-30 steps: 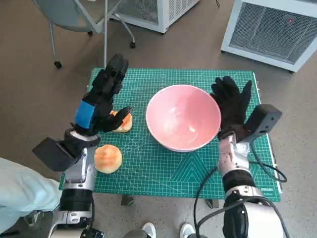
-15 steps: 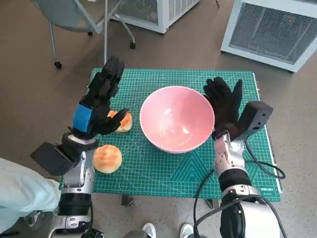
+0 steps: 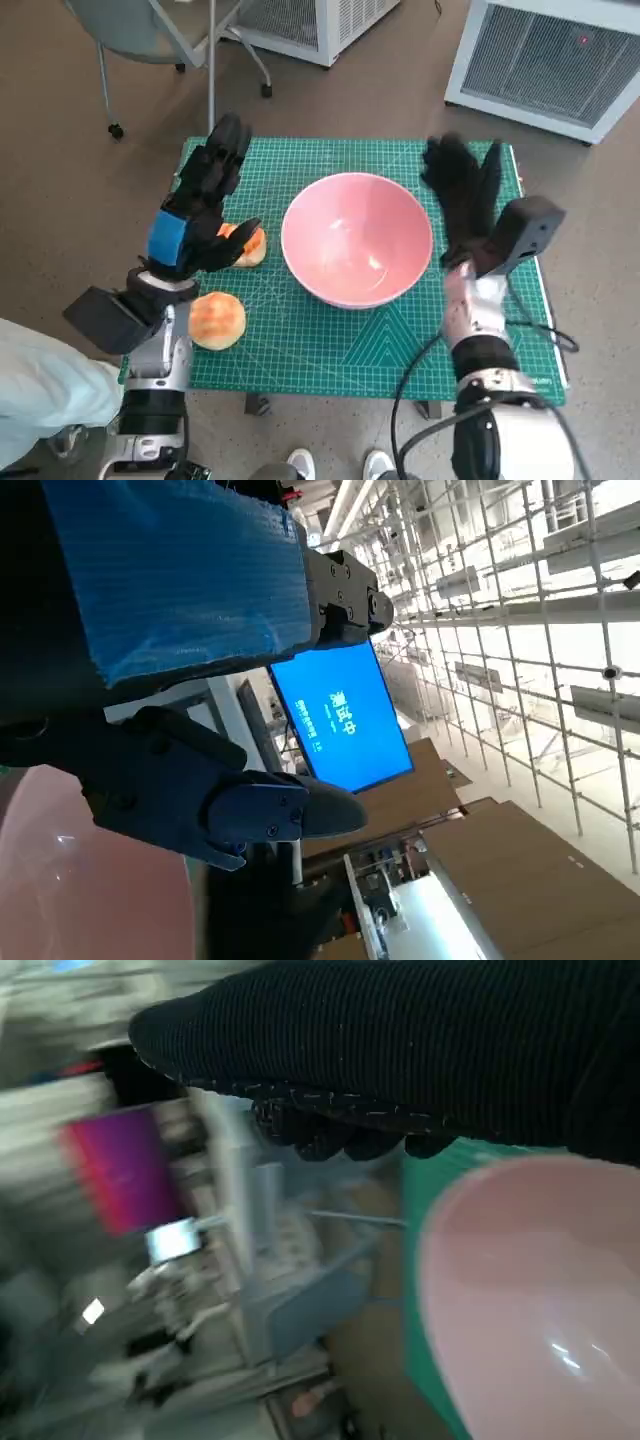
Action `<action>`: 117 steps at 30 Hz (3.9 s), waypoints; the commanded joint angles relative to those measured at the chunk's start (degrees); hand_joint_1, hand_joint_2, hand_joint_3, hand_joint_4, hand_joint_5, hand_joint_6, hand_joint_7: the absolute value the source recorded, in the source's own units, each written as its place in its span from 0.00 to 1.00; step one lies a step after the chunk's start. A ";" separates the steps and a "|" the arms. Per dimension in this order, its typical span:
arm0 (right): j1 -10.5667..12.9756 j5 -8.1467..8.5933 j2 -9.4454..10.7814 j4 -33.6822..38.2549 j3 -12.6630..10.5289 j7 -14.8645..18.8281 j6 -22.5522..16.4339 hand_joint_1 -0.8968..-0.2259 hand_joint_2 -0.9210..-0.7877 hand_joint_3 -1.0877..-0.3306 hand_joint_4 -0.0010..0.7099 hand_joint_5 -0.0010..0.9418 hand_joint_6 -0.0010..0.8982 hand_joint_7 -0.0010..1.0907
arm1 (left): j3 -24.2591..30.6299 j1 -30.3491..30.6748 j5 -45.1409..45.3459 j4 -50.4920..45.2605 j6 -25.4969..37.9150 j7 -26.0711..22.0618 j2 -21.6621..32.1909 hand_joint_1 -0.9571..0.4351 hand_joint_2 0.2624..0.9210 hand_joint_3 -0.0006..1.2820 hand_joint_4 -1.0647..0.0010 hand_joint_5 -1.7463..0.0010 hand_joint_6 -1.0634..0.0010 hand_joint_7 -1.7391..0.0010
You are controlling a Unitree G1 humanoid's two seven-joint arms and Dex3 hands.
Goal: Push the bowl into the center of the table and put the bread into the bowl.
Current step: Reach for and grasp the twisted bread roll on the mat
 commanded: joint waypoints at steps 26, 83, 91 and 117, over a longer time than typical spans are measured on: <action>17.08 -3.14 -4.97 -35.93 11.48 4.79 -2.30 0.34 0.00 0.41 0.33 0.01 0.16 0.28 | -3.13 -9.33 -0.43 8.09 -3.33 -6.54 -3.85 0.23 1.00 0.25 0.88 1.00 0.81 0.99; 19.82 -2.51 -4.63 -44.51 14.89 5.36 2.88 0.29 0.00 0.41 0.30 0.00 0.05 0.44 | -11.46 -11.71 36.73 -0.04 25.73 -4.46 22.68 0.57 0.73 0.00 0.92 1.00 0.69 0.98; 19.40 -2.42 -4.47 -42.91 14.87 5.77 2.33 0.29 0.00 0.41 0.30 0.00 0.04 0.45 | -16.58 -14.24 39.86 7.54 27.14 -3.02 22.11 0.63 0.72 0.00 0.90 1.00 0.65 0.98; 19.67 -1.76 -3.87 -43.07 15.00 6.19 2.66 0.30 0.00 0.41 0.30 0.00 0.03 0.47 | -31.32 -27.05 48.66 44.05 26.05 7.85 12.61 0.61 0.74 0.01 0.82 0.99 0.62 0.99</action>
